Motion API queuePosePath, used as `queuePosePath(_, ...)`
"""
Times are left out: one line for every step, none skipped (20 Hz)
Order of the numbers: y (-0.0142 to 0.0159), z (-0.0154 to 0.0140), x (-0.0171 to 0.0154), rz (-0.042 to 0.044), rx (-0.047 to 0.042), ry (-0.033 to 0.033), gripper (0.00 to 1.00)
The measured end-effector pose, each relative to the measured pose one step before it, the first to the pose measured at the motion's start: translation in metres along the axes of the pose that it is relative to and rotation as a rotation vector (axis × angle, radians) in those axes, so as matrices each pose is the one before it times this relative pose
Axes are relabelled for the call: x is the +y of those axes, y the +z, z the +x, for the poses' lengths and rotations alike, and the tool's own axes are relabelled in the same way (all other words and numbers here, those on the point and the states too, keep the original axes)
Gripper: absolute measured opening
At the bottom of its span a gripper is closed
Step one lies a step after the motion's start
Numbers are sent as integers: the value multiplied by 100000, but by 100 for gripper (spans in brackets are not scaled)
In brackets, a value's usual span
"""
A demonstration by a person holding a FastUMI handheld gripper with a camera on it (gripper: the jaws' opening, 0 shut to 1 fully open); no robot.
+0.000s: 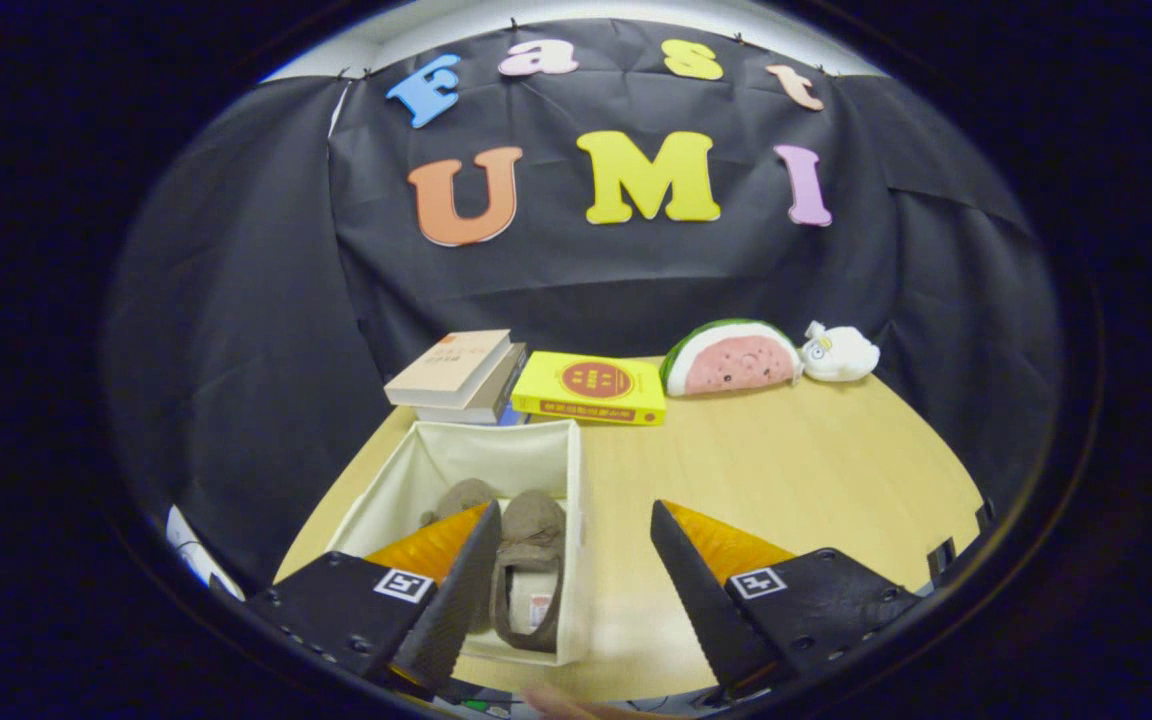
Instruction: Open the storage box then place both shoes into the box .Put the left shoe in first, then the right shoe, with the right side of both shoes facing outward in a uniform manner.
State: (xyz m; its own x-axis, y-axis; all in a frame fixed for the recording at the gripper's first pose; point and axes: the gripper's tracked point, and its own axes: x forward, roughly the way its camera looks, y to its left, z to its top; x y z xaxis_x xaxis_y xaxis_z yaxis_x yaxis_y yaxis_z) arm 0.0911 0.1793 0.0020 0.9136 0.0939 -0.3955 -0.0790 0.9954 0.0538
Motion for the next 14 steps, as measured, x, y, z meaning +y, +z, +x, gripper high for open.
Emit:
queuePosePath(727, -678, -785, -272, -4538, -693, 95)
queuePosePath(795, -590, -751, 37, -4248, -547, 97)
queuePosePath(978, -769, -1367, 445, -5316, -2095, 97)
queuePosePath(1077, -734, -1258, 754, -6418, -1438, 97)
queuePosePath(901, -623, -1147, 126, -5236, -1411, 96)
queuePosePath(541, -593, -1212, -504, -3902, -1274, 96)
queuePosePath(207, -548, -1150, -713, -2732, -1128, 96)
queuePosePath(225, -468, -1075, -275, -2036, -1395, 96)
queuePosePath(144, -367, -1317, -242, -2419, -1946, 96)
queuePosePath(42, -246, -1239, -805, -2119, -2454, 96)
queuePosePath(-165, -360, -1525, -943, -2400, -3173, 96)
queuePosePath(-47, -352, -872, -511, -2719, -1517, 96)
queuePosePath(-236, -481, -550, 52, -2894, 533, 96)
queuePosePath(-328, -521, -361, -95, -1865, 902, 96)
